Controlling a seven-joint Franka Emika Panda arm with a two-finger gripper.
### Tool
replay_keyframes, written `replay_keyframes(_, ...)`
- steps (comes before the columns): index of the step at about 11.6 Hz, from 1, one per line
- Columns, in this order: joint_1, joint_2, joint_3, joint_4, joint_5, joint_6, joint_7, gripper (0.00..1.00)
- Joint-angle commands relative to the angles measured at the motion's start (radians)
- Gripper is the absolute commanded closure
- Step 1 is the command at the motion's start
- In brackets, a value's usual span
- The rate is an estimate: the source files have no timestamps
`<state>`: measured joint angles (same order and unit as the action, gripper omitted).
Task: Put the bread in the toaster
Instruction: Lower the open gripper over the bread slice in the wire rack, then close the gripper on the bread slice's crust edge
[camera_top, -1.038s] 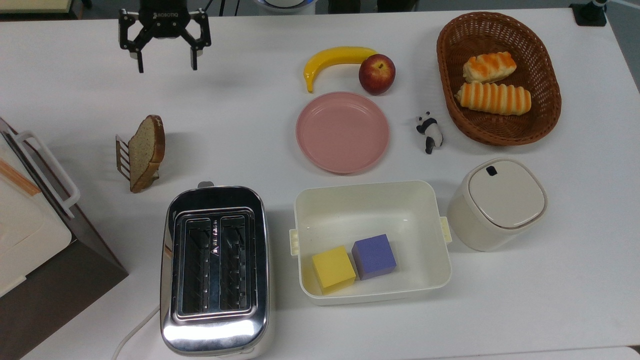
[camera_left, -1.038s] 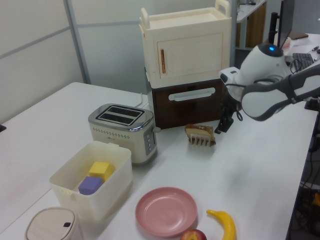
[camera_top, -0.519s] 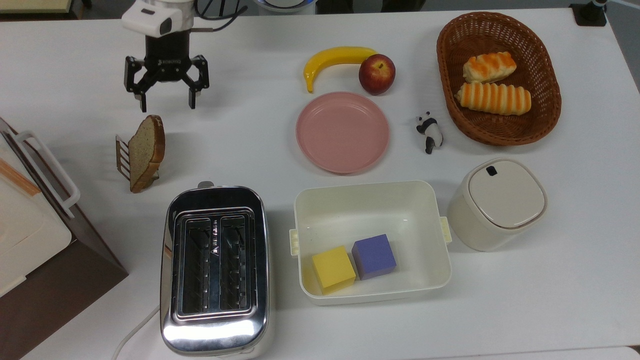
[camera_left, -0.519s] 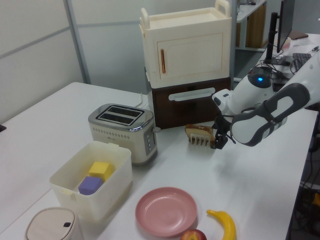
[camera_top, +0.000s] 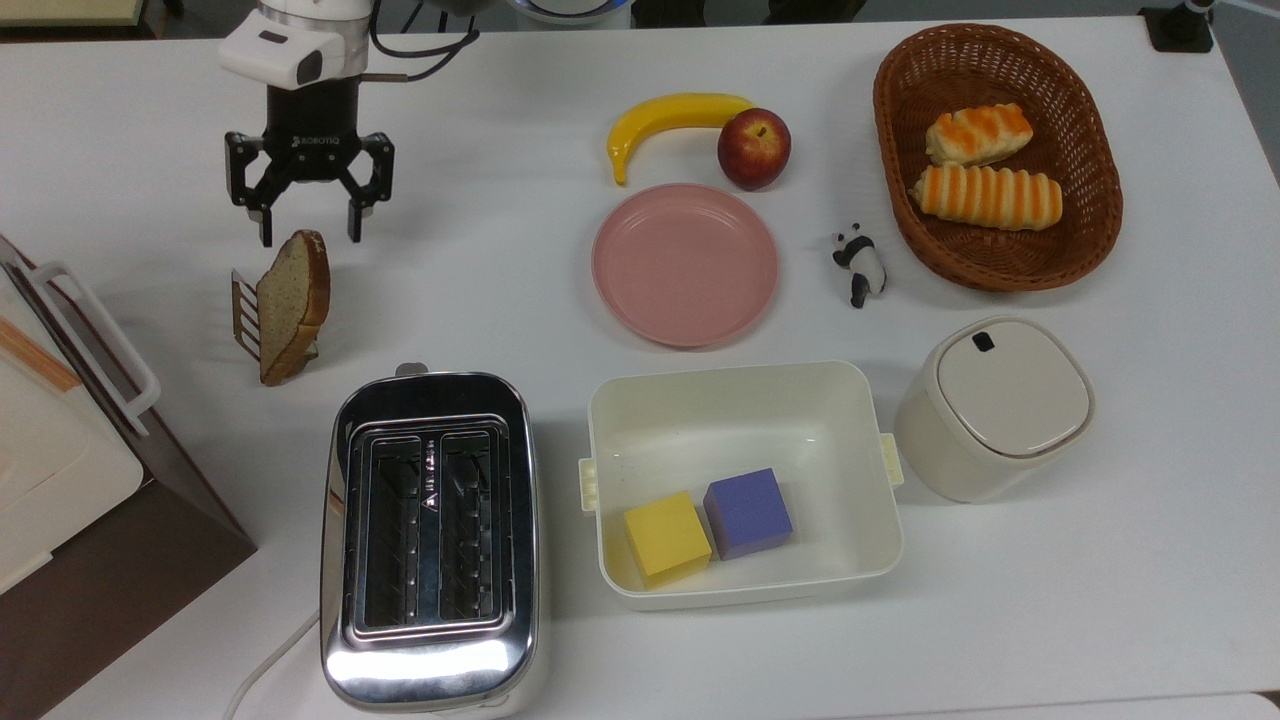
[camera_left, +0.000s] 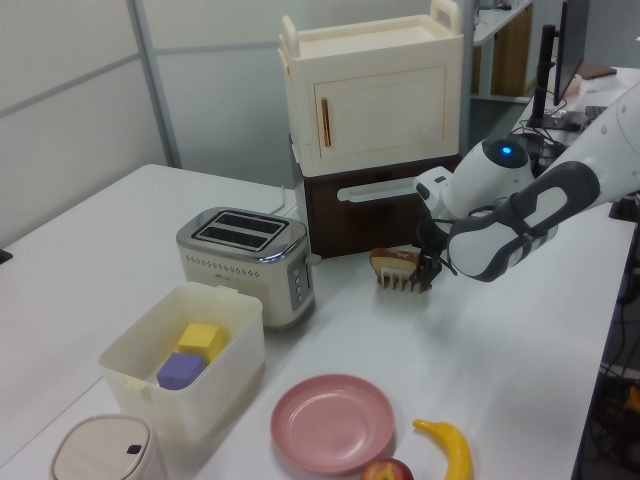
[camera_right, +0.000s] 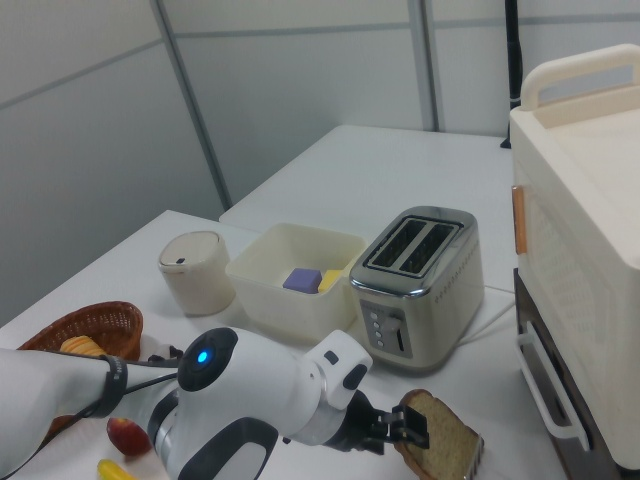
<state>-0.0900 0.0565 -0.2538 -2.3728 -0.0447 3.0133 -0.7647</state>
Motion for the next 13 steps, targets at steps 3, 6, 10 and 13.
replay_keyframes(3, -0.002, 0.054, -0.012, 0.024, -0.001, 0.007, -0.041, 0.40)
replay_keyframes(6, -0.005, 0.054, -0.012, 0.024, -0.001, 0.007, -0.041, 0.64)
replay_keyframes(10, -0.017, 0.033, -0.013, 0.030, 0.000, 0.007, -0.035, 0.93)
replay_keyframes(13, -0.030, -0.007, -0.018, 0.068, 0.006, -0.005, -0.025, 0.95)
